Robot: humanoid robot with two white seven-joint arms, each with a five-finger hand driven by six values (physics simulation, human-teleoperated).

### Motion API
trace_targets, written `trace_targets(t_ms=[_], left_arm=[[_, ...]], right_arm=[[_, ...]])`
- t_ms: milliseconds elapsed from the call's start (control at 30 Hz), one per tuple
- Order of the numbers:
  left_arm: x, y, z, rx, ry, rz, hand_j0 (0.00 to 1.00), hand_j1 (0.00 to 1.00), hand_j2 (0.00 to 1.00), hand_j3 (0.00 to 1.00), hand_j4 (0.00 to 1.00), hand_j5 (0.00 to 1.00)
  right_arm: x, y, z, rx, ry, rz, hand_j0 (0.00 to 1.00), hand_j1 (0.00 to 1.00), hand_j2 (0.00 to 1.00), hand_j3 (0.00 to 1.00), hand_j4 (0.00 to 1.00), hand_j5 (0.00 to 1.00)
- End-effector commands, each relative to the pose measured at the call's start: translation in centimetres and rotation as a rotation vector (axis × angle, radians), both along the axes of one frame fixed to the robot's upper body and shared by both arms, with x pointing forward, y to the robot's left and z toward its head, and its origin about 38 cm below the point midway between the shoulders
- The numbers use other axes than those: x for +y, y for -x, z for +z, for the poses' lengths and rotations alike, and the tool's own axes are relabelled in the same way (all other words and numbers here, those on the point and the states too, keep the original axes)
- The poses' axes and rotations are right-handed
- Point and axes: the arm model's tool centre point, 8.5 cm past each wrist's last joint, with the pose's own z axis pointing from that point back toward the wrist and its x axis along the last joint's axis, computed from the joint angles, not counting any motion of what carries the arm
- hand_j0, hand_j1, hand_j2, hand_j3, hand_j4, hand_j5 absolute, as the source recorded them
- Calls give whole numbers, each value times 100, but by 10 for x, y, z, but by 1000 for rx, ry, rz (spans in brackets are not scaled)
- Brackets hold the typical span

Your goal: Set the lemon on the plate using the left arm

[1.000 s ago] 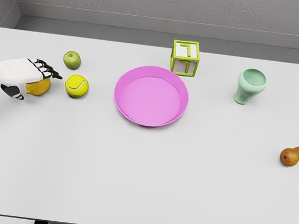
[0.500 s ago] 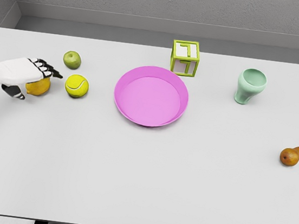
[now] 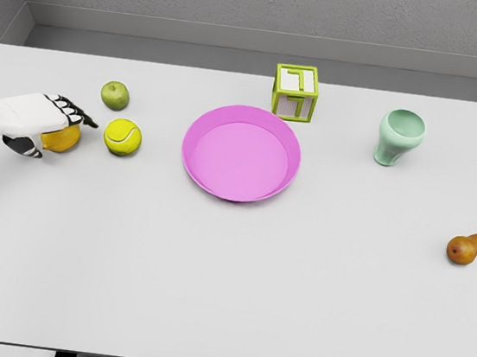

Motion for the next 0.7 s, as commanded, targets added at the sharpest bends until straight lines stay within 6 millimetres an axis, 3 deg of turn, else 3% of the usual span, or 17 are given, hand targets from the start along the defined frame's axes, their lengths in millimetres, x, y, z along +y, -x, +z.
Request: trace_targets(t_ms=[0, 667], left_arm=[[1, 0, 1, -3, 7, 5, 91, 91, 91, 91, 91, 91], [2, 0, 1, -4, 10, 7, 76, 76, 76, 76, 76, 76]], right_arm=[[0, 1, 0, 2, 0, 0, 100, 100, 100, 100, 100, 100], [0, 0, 0, 0, 0, -1, 100, 100, 100, 100, 100, 100]])
